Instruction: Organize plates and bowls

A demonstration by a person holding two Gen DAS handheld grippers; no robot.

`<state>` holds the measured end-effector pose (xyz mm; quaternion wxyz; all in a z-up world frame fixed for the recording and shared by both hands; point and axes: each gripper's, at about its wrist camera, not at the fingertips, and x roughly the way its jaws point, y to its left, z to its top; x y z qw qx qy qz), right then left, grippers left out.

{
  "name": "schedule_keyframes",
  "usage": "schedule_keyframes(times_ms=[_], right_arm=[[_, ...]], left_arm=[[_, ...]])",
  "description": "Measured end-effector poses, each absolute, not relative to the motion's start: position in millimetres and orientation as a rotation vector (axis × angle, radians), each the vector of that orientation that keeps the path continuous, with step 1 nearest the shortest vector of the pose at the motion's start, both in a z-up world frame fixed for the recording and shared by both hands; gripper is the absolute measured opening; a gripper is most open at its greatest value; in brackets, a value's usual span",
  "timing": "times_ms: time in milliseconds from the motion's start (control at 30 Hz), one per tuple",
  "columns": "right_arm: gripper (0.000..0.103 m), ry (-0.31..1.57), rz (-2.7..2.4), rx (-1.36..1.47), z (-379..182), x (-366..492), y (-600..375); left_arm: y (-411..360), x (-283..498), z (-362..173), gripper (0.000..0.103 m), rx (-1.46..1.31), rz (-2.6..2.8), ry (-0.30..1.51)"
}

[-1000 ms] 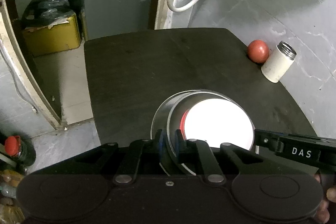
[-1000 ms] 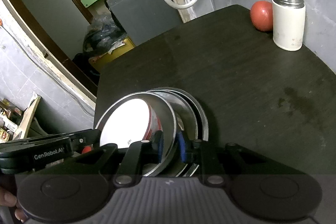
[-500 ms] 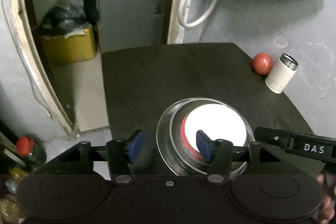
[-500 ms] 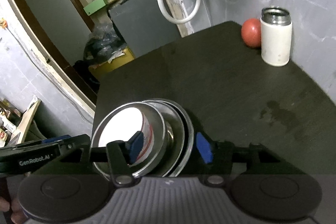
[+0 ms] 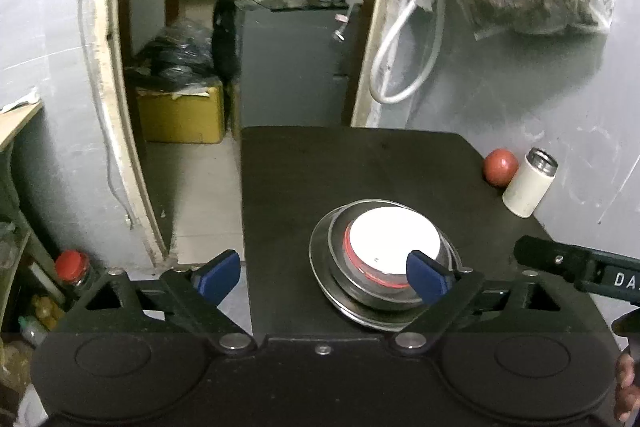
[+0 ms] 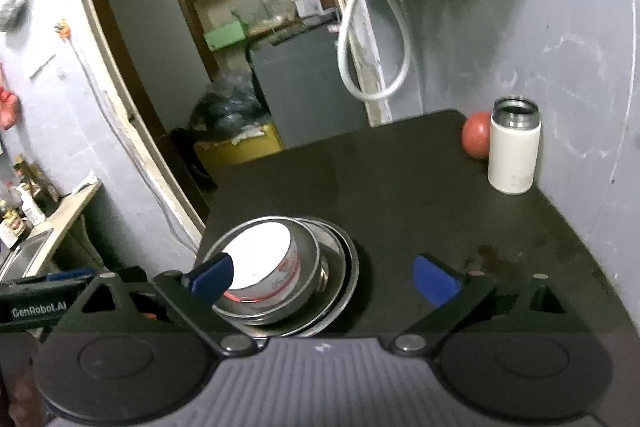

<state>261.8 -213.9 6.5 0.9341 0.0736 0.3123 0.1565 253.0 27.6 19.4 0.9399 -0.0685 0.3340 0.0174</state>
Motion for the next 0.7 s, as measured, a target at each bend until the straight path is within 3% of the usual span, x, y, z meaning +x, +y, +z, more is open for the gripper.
schedule_keyframes(times_ms=[267, 700], right_arm=[[0.103, 0.586, 0.369, 0.121, 19, 227, -229], [0.103, 0.535, 0.374, 0.083, 18, 178, -252]], left_arm=[[11, 209, 26, 0.102, -0.15, 0.102, 0.636], [-10, 142, 19, 0.102, -0.153, 0.166, 0.608]])
